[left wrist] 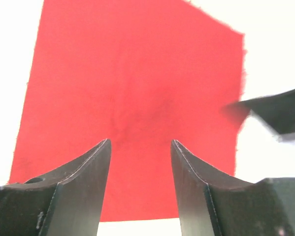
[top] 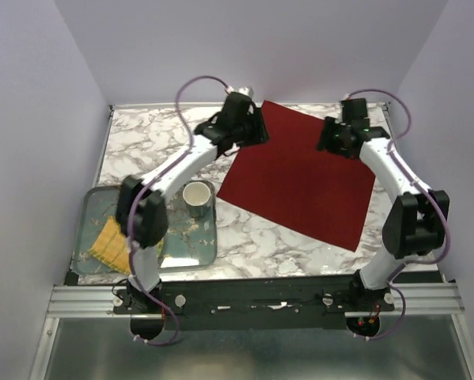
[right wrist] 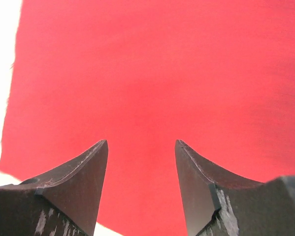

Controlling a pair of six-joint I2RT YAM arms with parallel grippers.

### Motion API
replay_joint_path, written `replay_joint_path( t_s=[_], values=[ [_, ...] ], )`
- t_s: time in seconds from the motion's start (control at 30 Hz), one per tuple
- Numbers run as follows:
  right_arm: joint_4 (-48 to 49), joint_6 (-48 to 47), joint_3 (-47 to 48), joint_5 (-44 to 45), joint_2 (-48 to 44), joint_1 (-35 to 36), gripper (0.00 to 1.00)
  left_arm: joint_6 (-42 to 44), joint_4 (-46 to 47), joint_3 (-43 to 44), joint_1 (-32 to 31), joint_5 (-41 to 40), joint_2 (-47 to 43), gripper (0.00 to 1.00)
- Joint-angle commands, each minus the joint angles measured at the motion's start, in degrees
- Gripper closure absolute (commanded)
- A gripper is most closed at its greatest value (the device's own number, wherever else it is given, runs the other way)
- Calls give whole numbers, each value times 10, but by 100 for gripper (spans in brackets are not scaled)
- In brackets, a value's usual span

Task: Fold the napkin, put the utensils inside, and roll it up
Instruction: Fold the napkin

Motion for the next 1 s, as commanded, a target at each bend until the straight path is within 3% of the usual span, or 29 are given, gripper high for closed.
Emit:
replay_joint_path(
  t_s=[0.0, 0.13, 0.33, 0.4, 0.63, 0.97],
  values=[
    [5, -56, -41, 50, -23, 163, 34, 2, -10, -76, 18, -100, -235, 39],
    [0, -70, -4, 87, 24, 294, 34, 2, -28, -169, 49, -99, -355, 38],
    [-28, -72, 117, 90, 142, 410, 43, 18, -35, -287, 85, -120, -500, 34],
    [-32, -73, 163, 80, 185, 426, 52, 22, -34, -306, 90, -120, -526, 34],
    [-64, -58, 264, 41, 275, 446, 54, 30, -32, -328, 97, -105, -545, 35],
    [-49, -31, 239, 12, 297, 455, 55, 34, -29, -331, 98, -98, -548, 35]
  ],
)
